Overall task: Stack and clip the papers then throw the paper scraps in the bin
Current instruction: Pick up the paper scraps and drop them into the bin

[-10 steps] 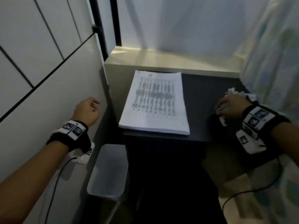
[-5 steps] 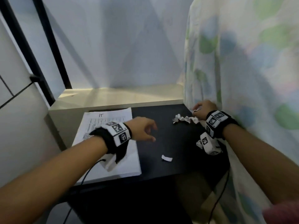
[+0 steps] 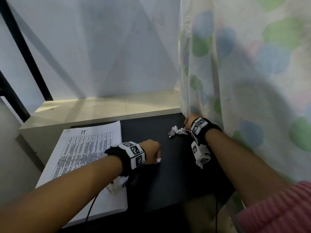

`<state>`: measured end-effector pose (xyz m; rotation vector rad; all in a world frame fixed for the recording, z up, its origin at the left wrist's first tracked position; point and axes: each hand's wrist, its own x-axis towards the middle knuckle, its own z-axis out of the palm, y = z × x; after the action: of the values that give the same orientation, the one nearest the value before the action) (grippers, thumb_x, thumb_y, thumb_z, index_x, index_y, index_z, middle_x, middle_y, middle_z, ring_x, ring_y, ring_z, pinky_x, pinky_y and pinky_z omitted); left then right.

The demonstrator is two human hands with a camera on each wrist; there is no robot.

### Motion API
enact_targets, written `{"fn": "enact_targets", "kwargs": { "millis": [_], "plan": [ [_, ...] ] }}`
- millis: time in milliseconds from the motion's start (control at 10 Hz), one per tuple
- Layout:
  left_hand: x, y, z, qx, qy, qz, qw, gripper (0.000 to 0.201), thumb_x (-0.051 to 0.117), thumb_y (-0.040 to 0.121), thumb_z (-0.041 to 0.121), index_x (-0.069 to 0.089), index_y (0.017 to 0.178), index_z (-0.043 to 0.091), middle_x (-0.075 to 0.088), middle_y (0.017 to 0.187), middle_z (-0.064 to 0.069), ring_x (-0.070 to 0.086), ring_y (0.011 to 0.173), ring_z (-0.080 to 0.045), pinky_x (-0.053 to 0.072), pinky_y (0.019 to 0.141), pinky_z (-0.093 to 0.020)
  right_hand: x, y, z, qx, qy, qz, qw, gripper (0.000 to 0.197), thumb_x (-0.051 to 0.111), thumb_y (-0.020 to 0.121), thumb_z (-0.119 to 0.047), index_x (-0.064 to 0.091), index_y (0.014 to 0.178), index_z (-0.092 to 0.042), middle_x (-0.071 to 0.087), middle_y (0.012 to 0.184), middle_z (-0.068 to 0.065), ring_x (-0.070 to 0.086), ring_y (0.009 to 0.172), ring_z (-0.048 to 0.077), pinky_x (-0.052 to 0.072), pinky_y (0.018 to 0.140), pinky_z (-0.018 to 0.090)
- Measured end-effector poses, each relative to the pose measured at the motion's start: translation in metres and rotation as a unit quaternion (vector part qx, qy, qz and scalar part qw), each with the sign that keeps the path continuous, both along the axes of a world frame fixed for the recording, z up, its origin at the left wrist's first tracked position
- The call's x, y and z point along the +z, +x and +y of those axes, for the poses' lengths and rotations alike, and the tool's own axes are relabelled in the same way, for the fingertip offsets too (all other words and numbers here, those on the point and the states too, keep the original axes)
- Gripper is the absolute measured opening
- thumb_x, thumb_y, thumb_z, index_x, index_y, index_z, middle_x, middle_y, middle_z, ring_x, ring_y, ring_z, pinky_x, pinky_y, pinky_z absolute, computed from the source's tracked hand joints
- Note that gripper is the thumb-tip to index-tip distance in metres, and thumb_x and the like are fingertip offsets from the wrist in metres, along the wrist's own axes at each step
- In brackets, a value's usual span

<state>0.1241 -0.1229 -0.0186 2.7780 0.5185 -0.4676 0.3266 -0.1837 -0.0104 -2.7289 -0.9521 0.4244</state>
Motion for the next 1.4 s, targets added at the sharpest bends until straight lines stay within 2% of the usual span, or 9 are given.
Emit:
{"fn": "enact_targets", "kwargs": {
  "millis": [200, 300, 500, 700, 800, 900, 1100, 1300, 1400],
  "plan": [
    [0.010, 0.032, 0.028, 0.081, 0.044, -0.110, 0.990, 0.031, 0.057, 0.089, 0.020, 0.065, 0.112, 0.001, 0.061, 0.121, -0.018, 0.059, 0.112, -0.032, 0.046, 0.095, -0.035, -0.007, -0.020, 0.013, 0.080, -0.033, -0.003, 0.996, 0.031, 0.058, 0.086, -0.014, 0.066, 0.116, -0.013, 0.064, 0.124, 0.009, 0.061, 0.113, 0.027, 0.049, 0.096, 0.031],
    [0.007, 0.046, 0.033, 0.078, 0.035, -0.115, 0.990, 0.030, 0.061, 0.087, 0.018, 0.065, 0.113, 0.002, 0.059, 0.124, -0.017, 0.057, 0.115, -0.031, 0.045, 0.098, -0.034, -0.006, -0.034, 0.015, 0.131, -0.047, 0.001, 0.990, 0.032, 0.062, 0.084, -0.014, 0.067, 0.116, -0.016, 0.063, 0.128, 0.004, 0.060, 0.115, 0.024, 0.047, 0.096, 0.024],
    [-0.011, 0.055, 0.033, 0.098, -0.025, -0.077, 0.992, 0.044, 0.065, 0.083, 0.016, 0.045, 0.120, 0.003, 0.059, 0.122, -0.017, 0.059, 0.112, -0.034, 0.048, 0.086, -0.037, -0.006, -0.053, 0.011, 0.203, -0.096, -0.006, 0.974, 0.038, 0.064, 0.083, -0.019, 0.062, 0.121, -0.013, 0.063, 0.124, 0.009, 0.060, 0.112, 0.027, 0.049, 0.093, 0.032],
    [-0.012, 0.055, 0.024, 0.088, -0.041, -0.066, 0.993, 0.068, 0.075, 0.075, 0.019, 0.040, 0.132, 0.007, 0.054, 0.132, -0.012, 0.055, 0.118, -0.030, 0.047, 0.090, -0.035, -0.005, -0.057, 0.009, 0.209, -0.077, -0.001, 0.975, 0.040, 0.072, 0.077, -0.023, 0.064, 0.115, -0.013, 0.066, 0.118, 0.009, 0.062, 0.109, 0.027, 0.049, 0.089, 0.031],
    [-0.013, 0.058, 0.027, 0.074, -0.002, -0.049, 0.996, 0.052, 0.072, 0.078, 0.020, 0.056, 0.125, 0.006, 0.062, 0.127, -0.012, 0.059, 0.115, -0.028, 0.047, 0.089, -0.030, 0.000, -0.051, 0.000, 0.185, -0.022, 0.013, 0.982, 0.030, 0.072, 0.078, -0.020, 0.070, 0.107, -0.013, 0.068, 0.111, 0.006, 0.065, 0.098, 0.023, 0.054, 0.077, 0.024],
    [-0.014, 0.063, 0.032, 0.089, 0.002, -0.043, 0.995, 0.038, 0.069, 0.080, 0.020, 0.066, 0.114, 0.004, 0.069, 0.116, -0.013, 0.065, 0.107, -0.027, 0.051, 0.087, -0.031, 0.010, -0.037, -0.013, 0.138, 0.069, 0.053, 0.987, 0.011, 0.072, 0.078, -0.015, 0.072, 0.088, -0.013, 0.067, 0.087, 0.002, 0.061, 0.076, 0.016, 0.043, 0.039, 0.004],
    [-0.012, 0.081, 0.040, 0.109, 0.009, -0.094, 0.990, 0.039, 0.059, 0.087, 0.013, 0.052, 0.125, 0.006, 0.057, 0.130, -0.014, 0.054, 0.119, -0.031, 0.045, 0.095, -0.035, 0.035, -0.023, -0.053, 0.073, 0.164, 0.169, 0.969, 0.014, 0.068, 0.080, -0.005, 0.062, 0.073, -0.015, 0.064, 0.069, 0.012, 0.059, 0.053, 0.025, 0.052, 0.051, 0.030],
    [-0.014, 0.109, 0.046, 0.064, 0.037, -0.083, 0.994, 0.049, 0.052, 0.091, 0.011, 0.043, 0.138, 0.016, 0.046, 0.142, -0.013, 0.036, 0.132, -0.031, 0.037, 0.105, -0.038, 0.023, -0.050, -0.091, 0.108, 0.084, 0.156, 0.978, 0.009, 0.067, 0.080, -0.006, 0.066, 0.081, -0.014, 0.065, 0.067, 0.006, 0.060, 0.043, 0.011, 0.050, 0.042, 0.022],
    [-0.015, 0.122, 0.043, 0.076, 0.027, -0.052, 0.995, 0.053, 0.054, 0.092, 0.020, 0.039, 0.142, 0.019, 0.031, 0.145, -0.018, 0.040, 0.130, -0.038, 0.039, 0.108, -0.044, 0.014, -0.066, -0.100, 0.135, 0.024, 0.113, 0.984, 0.012, 0.068, 0.078, -0.010, 0.069, 0.089, -0.015, 0.062, 0.077, -0.002, 0.069, 0.069, 0.023, 0.061, 0.060, 0.033]
  ]
}}
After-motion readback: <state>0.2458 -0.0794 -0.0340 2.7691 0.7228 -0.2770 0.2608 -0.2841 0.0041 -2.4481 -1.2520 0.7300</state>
